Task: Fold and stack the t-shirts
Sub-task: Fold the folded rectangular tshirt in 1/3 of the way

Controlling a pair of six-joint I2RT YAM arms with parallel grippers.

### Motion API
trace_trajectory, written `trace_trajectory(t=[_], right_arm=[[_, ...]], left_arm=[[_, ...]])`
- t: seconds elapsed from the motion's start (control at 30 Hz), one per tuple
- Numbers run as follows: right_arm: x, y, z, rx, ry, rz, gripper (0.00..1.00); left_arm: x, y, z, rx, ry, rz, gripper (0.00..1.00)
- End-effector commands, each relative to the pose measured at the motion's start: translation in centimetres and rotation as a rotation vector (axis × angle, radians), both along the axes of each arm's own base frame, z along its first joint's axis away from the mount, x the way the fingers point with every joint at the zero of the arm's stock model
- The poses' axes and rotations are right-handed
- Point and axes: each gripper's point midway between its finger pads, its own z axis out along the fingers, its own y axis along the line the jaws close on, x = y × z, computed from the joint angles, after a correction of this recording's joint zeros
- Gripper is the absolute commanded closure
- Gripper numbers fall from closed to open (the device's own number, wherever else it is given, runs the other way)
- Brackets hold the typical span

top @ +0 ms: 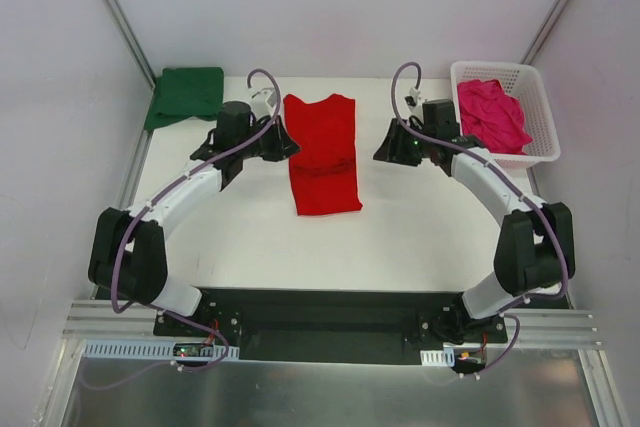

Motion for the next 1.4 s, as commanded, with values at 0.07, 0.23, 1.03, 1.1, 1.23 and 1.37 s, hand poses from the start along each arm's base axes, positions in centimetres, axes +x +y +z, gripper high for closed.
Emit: trace_trajectory(t=[0.07, 0.23, 1.03, 1.1, 1.23, 1.37], right_arm=[[-2.7, -1.0, 0.0, -0.009, -0.006, -0.019, 0.51], [-4.4, -1.6, -0.6, -0.014, 0.001, -0.028, 0.50], [-5.7, -2.4, -2.3, -0.047, 0.041, -0.028, 0.49], [-5.6, -2.7, -2.3, -0.050, 0.041, -0.034, 0.49], [-5.7, -2.8, -2.6, -0.052, 0.049, -0.035, 0.49], [-5.8, -2.7, -3.0, -0.053, 0.059, -0.027, 0.49]], left_arm=[[-2.0, -2.6, -5.0, 0.053, 0.088, -0.090, 1.00], [-1.6, -6.8, -7.7, 0.089, 0.116, -0.169, 1.00], [2.9, -9.4, -13.1, 0.213, 0.124, -0.121, 1.00], [3.8, -9.0, -13.4, 0.230, 0.117, -0.099, 1.00], [5.7, -8.1, -13.0, 0.259, 0.084, -0.064, 1.00], [8.3, -7.1, -12.2, 0.324, 0.030, -0.009, 1.00]])
